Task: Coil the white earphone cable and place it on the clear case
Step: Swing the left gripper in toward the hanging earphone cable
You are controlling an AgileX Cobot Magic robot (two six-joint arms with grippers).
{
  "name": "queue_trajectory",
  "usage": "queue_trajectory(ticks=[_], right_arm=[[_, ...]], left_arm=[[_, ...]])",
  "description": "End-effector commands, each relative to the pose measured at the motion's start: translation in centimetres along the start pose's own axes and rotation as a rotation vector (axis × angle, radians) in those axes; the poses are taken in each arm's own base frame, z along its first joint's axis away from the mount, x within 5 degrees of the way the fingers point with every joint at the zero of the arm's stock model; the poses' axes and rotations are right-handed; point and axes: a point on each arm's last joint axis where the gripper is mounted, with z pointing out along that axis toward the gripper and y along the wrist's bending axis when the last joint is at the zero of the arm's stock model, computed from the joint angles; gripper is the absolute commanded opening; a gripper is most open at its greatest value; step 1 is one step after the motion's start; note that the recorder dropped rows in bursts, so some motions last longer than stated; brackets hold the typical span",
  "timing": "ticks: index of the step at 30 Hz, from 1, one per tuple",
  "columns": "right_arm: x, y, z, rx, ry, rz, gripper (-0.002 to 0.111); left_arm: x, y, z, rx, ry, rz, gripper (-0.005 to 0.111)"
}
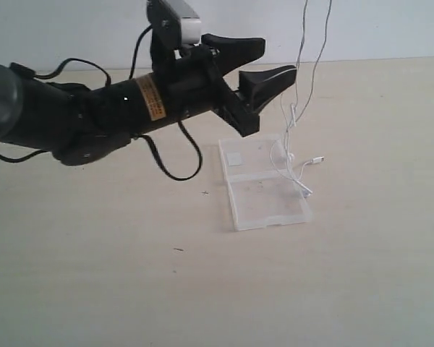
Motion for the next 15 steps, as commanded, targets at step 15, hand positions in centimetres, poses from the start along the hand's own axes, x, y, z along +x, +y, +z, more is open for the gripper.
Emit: queue_trajectory(ticks=[15], right_arm=[[0.0, 0.1, -0.1, -0.009, 0.007, -0.015, 0.000]], left_arm=[[2.3, 0.7, 7.9, -0.139, -0.032, -0.091, 0.085]])
